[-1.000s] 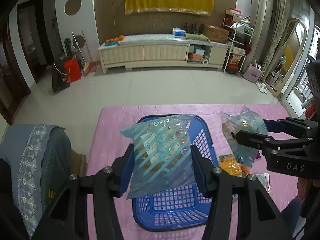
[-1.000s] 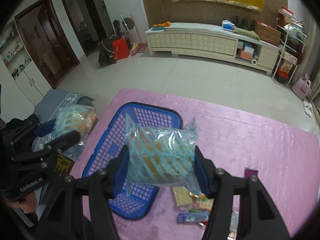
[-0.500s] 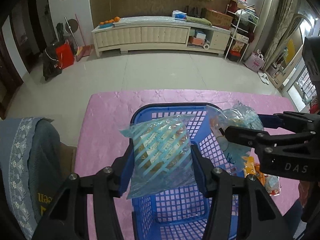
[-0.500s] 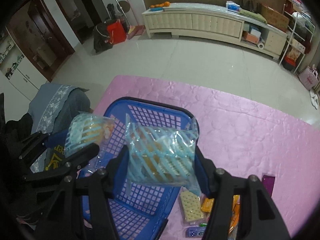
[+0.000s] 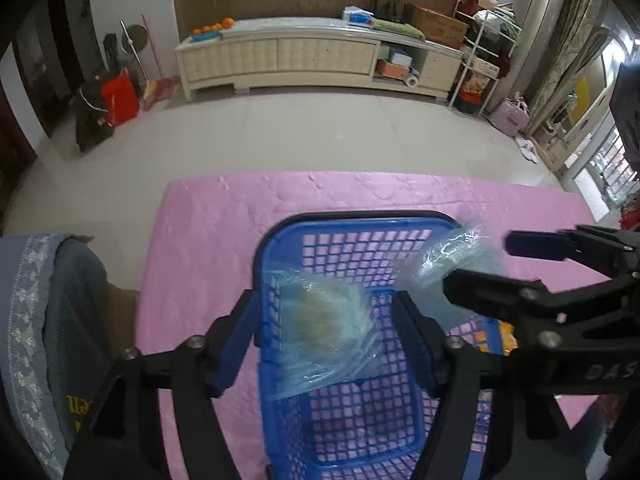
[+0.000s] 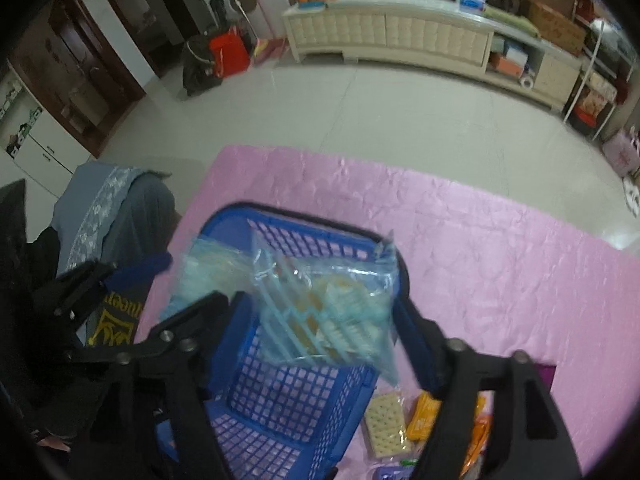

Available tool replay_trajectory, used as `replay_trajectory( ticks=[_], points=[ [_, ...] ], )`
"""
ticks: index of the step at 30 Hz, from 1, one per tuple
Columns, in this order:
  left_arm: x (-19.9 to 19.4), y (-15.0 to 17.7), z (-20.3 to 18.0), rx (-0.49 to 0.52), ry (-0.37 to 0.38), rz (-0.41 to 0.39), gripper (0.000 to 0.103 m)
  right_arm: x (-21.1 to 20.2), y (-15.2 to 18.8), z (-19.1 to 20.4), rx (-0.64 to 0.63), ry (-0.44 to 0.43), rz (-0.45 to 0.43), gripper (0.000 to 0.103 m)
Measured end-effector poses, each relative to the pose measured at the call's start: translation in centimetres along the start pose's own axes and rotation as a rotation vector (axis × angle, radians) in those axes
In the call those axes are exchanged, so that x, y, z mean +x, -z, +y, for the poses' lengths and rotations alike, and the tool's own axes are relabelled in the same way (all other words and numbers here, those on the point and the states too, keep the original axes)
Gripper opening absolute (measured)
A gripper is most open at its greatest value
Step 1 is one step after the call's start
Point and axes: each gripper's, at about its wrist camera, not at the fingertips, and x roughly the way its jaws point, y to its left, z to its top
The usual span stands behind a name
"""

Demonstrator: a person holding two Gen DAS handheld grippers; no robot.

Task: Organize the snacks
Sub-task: 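Lower the biscuit bag into the blue basket and open the right gripper, then reach the left gripper to the blue Doublemint box and grasp it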

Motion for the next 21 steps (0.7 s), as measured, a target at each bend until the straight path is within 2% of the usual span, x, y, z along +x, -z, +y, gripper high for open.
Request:
replay_trajectory(
  ticks=[4, 7, 21],
  points=[
    [-1.1, 0.6, -0.4, 0.013, 0.013, -0.013, 0.070, -1.1, 0.5, -0.8, 0.004, 0.056, -0.031, 0.089],
    [-2.2, 1.0, -0.9, 0.027, -0.008, -0.027, 0.070, -1.8, 1.3, -1.5, 0.017, 0.054, -0.015, 0.089],
    [-8.9, 4.3, -5.1, 0.035, 0.024, -0.078, 0.070, -8.8, 6.8, -3.7, 0.052, 0.067, -0.065, 0.089]
  ],
)
